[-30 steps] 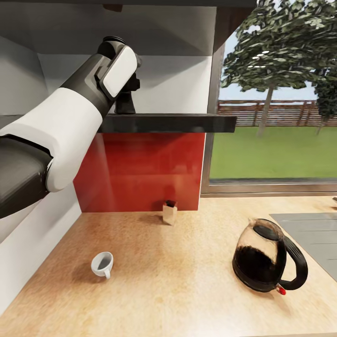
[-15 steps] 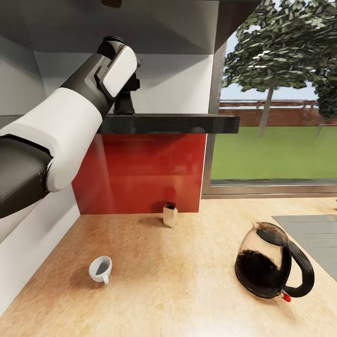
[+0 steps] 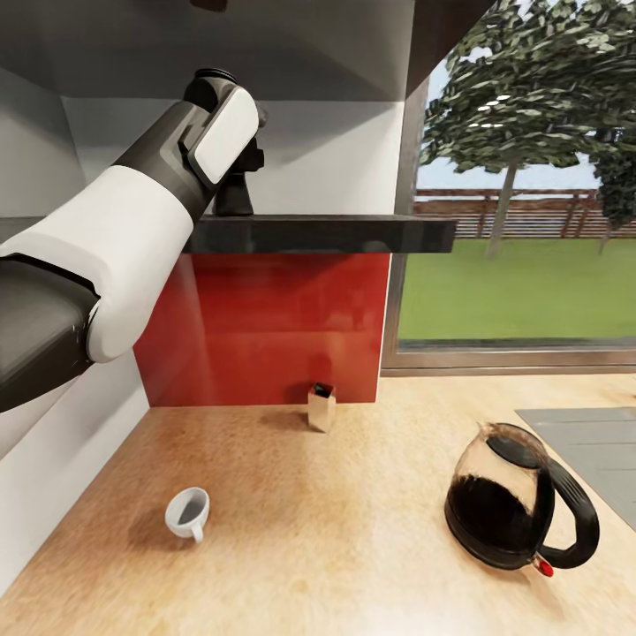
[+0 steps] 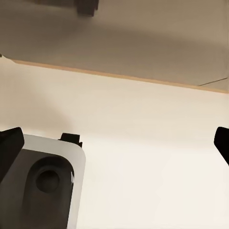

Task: Set up a coffee station on the kitchen countertop: keep the coffee maker on the countertop, move the bottle of coffee from the kitchen shelf to the counter next to the coffee maker, place a paper coffee filter on top of the coffee maker, put the saucer next to the coffee maker with the coffee cup on the saucer, and place the electric kettle next to the coffee maker.

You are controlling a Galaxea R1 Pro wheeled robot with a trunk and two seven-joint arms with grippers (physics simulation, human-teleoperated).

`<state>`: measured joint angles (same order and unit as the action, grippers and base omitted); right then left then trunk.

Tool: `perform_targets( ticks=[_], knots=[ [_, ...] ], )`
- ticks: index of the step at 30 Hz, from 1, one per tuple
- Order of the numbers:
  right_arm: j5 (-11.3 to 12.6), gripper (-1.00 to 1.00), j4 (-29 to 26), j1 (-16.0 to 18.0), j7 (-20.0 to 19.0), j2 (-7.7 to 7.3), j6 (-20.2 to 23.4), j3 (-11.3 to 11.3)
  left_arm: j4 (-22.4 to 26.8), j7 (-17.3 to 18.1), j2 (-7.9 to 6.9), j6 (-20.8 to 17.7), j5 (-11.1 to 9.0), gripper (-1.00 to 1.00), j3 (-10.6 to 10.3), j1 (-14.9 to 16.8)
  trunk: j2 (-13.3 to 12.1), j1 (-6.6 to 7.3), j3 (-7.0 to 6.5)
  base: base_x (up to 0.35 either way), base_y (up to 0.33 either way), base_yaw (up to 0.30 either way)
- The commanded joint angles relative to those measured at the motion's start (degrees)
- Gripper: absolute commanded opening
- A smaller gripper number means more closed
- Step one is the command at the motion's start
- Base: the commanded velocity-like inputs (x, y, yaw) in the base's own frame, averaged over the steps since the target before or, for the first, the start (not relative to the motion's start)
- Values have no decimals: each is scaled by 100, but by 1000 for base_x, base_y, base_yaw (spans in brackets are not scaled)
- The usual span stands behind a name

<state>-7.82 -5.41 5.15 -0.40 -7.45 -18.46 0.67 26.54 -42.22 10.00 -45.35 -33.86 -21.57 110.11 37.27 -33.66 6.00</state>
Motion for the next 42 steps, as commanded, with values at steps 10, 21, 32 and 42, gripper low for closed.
perform_targets(
  ticks=[10, 21, 32, 42],
  knots=[
    [-27, 100, 1, 7, -4, -2, -17, 0, 0, -51, 0, -16, -50, 100, -23, 6, 9, -3, 10, 18, 0, 0],
    [-27, 100, -1, 6, -5, -2, -17, -2, 0, -58, 0, -16, -50, -100, -23, 9, 9, -3, 10, 0, 0, 0],
    [-27, 100, 2, 5, -4, -1, -17, -1, 0, -58, 0, -17, -50, -100, -23, 10, 9, -3, 10, 0, 0, 0],
    [-27, 100, 3, 5, -4, -2, -17, 1, 0, -58, 0, -17, -50, -100, -17, 8, -232, 129, -97, 0, 0, 0]
  ],
)
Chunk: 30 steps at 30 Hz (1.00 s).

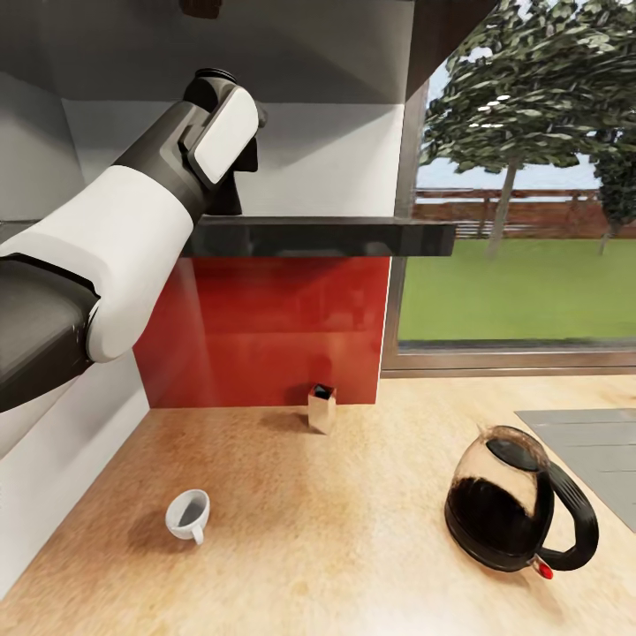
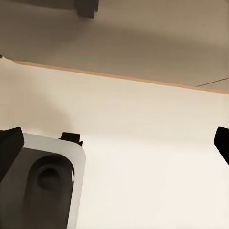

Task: Set up a coffee station on the kitchen countertop: keep the coffee maker on the countertop, move the bottle of coffee from the kitchen shelf to the counter next to the coffee maker, place a paper coffee filter on top of the coffee maker, put the saucer next to the coffee maker with the coffee cup on the saucer, and place the electric kettle next to the coffee maker.

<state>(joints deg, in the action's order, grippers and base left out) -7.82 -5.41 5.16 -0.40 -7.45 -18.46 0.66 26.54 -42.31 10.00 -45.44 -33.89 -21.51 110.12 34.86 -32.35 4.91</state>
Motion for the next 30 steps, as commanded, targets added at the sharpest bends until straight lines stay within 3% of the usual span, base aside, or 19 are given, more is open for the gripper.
perform_targets(
  ticks=[1, 7, 30],
  knots=[
    [-27, 100, 3, 4, -4, -2, -17, 1, 2, -50, 0, -9, -47, -100, -24, 8, 9, -2, 11, 0, 0, 0],
    [-27, 100, 2, 5, -4, -2, -17, 1, 7, -48, 0, -9, -47, -100, -21, 10, -231, 130, -97, 0, 0, 0],
    [-35, 100, -3, 5, -8, 2, -17, -2, 33, -44, 0, -9, -47, -100, -29, 10, -231, 130, -97, -2, -2, 0]
  ],
)
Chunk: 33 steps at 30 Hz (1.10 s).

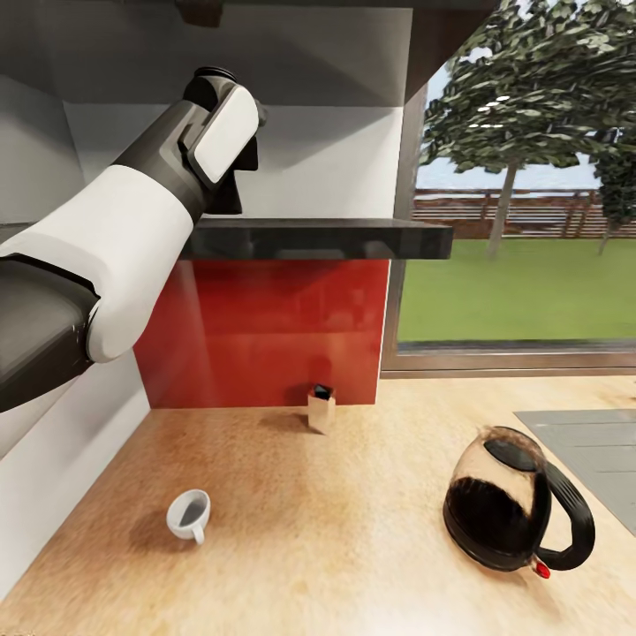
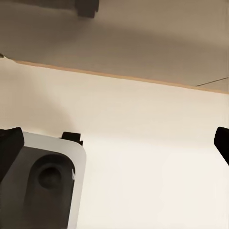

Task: Set up a coffee station on the kitchen countertop: keep the coffee maker on the countertop, move the bottle of coffee from the kitchen shelf to the counter next to the coffee maker, place a paper coffee filter on top of the coffee maker, put the saucer next to the coffee maker with the coffee cup on the saucer, and place the electric kettle next to the coffee maker.

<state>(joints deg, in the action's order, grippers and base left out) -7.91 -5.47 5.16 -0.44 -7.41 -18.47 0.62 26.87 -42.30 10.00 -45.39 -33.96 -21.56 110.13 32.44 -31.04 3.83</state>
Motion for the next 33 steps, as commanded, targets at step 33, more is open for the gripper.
perform_targets(
  ticks=[33],
  knots=[
    [-27, 100, 2, 2, -9, 2, -15, -1, 19, -41, 0, -13, -40, -100, -32, 8, 10, -2, 12, -36, -90, -94]
  ],
)
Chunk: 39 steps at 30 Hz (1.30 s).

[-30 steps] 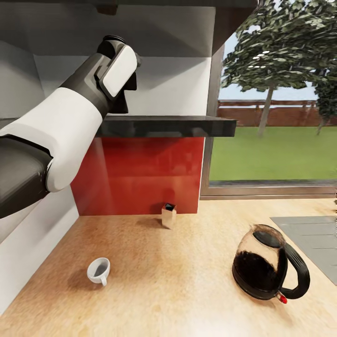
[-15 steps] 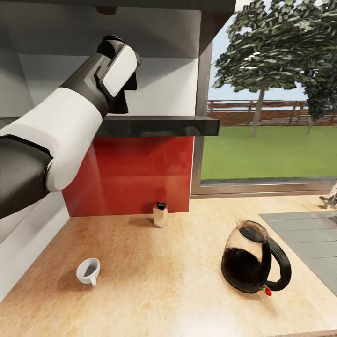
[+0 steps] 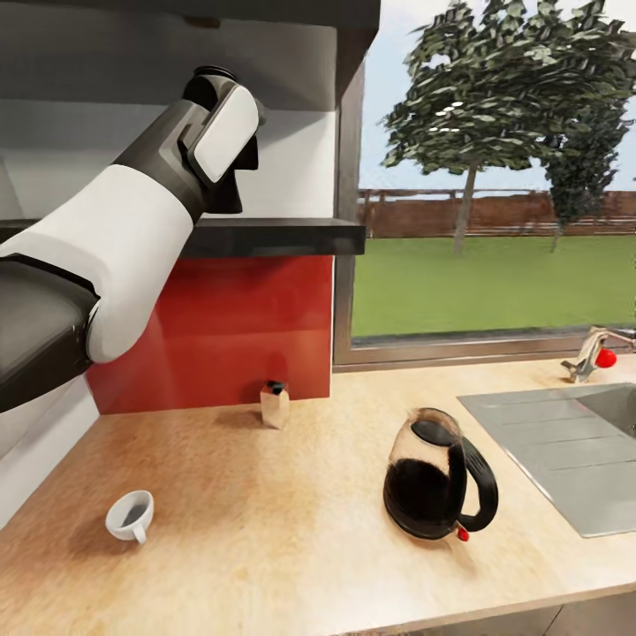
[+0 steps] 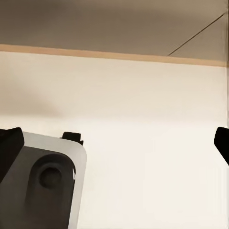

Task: Set up a coffee station on the kitchen countertop: keep the coffee maker on the countertop, move the bottle of coffee from the kitchen shelf to the counter next to the coffee maker, place a paper coffee filter on top of the coffee maker, put the saucer next to the coffee maker with the coffee cup on the saucer, and place the electric kettle next to the coffee maker.

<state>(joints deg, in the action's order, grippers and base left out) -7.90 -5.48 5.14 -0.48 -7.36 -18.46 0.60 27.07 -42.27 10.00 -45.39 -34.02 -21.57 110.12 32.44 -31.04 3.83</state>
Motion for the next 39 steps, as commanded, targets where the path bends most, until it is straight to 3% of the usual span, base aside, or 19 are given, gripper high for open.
perform_targets(
  ticks=[1, 7, 33, 39],
  knots=[
    [-28, 100, 3, 8, -5, -2, -17, 1, 0, -45, 0, -13, -34, -100, -31, 10, 11, -1, 12, -107, -251, -8],
    [-28, 100, 3, 4, -10, -2, -17, 1, 0, -39, 0, -13, -34, -100, -25, 10, 11, -1, 12, -38, -97, -105],
    [-28, 100, 4, 4, -11, -2, -17, 1, 7, -36, 0, -5, -34, -100, -29, 10, 11, -1, 12, 0, 0, -252],
    [-28, 100, 3, 6, -8, -2, -17, 1, 9, -36, 0, -6, -34, -100, -31, 10, 11, -1, 12, 0, -194, -160]
  ],
)
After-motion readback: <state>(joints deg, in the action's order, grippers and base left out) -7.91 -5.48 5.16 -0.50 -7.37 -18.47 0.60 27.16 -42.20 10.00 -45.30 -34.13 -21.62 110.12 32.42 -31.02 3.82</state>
